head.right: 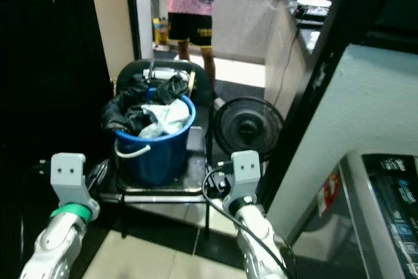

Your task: Clothes washing

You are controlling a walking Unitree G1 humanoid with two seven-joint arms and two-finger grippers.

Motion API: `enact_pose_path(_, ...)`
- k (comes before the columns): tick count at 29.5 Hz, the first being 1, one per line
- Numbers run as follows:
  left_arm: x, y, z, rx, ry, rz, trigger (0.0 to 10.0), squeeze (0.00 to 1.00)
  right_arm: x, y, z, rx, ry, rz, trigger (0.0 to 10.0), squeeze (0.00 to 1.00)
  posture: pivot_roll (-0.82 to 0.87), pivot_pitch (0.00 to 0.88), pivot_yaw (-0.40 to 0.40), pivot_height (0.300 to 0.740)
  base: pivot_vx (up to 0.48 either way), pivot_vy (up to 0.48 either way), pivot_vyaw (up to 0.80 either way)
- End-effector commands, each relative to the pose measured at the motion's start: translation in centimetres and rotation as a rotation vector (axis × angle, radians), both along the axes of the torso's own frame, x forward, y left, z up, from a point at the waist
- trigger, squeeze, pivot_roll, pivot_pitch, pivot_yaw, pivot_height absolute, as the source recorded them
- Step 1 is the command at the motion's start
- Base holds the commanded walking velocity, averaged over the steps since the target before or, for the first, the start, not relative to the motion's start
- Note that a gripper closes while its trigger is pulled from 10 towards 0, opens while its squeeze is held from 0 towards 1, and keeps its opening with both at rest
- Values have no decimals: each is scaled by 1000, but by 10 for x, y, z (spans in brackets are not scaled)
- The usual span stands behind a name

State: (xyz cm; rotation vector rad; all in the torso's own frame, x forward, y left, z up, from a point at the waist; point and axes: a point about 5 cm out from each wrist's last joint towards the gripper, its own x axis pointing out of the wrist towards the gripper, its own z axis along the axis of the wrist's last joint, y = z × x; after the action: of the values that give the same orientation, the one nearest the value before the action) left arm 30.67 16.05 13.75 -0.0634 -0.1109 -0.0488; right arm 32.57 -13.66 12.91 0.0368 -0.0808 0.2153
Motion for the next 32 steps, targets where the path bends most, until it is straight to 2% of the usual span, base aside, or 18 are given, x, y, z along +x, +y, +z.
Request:
enact_pose_path(1,-1,-2,1,7,-1,-15,10000,0,-1,-2,0,-14,2,-9,10000,0,-3,29,34,740,364,0,0)
enact_pose_path(11,-1,-2,0,9,2,-22,10000,0,-1,-3,1,-22,3,-13,10000,0,-6,29,38,740,363,0,0)
enact_pose_path(32,3,-1,5,13,-13,-34,10000,0,4,1,22,13,-51,-3,10000,0,-12,16,41,740,362,0,0)
